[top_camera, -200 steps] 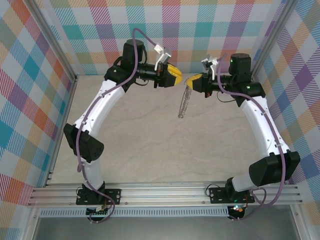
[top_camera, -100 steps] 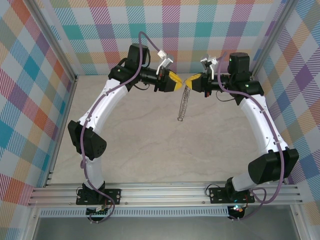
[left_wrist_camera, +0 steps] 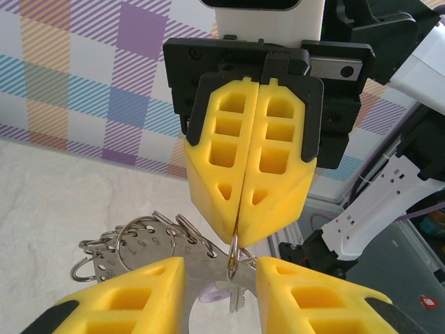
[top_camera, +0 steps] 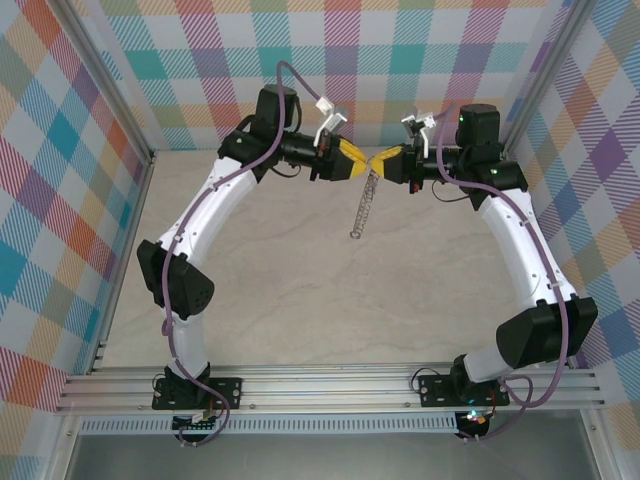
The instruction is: Put the keys on the keyring
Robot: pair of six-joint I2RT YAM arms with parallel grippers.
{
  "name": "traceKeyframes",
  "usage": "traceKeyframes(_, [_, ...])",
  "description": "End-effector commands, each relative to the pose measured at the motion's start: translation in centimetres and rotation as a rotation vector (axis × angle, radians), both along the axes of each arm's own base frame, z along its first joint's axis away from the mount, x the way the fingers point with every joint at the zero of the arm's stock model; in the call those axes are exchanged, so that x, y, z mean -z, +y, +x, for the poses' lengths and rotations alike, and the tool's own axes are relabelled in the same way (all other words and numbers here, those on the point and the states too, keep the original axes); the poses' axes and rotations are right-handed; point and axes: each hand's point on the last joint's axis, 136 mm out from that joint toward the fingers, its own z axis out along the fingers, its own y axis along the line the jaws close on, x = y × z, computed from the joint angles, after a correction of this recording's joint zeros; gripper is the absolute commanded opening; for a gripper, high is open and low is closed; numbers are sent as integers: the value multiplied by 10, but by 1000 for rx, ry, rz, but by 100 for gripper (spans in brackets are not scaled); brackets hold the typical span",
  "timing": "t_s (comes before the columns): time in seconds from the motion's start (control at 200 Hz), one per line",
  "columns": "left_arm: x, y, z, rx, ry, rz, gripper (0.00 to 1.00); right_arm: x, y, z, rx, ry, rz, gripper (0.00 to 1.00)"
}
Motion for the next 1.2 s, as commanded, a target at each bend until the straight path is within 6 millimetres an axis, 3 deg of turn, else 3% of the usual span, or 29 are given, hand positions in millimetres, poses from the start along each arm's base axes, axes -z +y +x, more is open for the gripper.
traceKeyframes(0.0, [-14,-7,-9,50,-31,-40,32,-10,0,-3,-37,-46,30,0])
traceKeyframes(0.46, [-20,-11,-11,48,-52,-50,30,-7,0,-2,-41,-40,30,0])
traceKeyframes(0.625, [-22,-12,-10,43,-58,-55,14,-7,0,-4,-46,-40,30,0])
traceKeyframes(0.945, [-24,-14,-13,63,-52,-66,0,-7,0,-3,-46,-37,32,0])
traceKeyframes(1.11, [-23,-19,-17,82,-52,-69,0,-9,1,-3,-56,-34,44,0])
traceKeyframes(1.195, [-23,-22,-19,85,-54,-69,6,-10,2,-3,-57,-34,47,0])
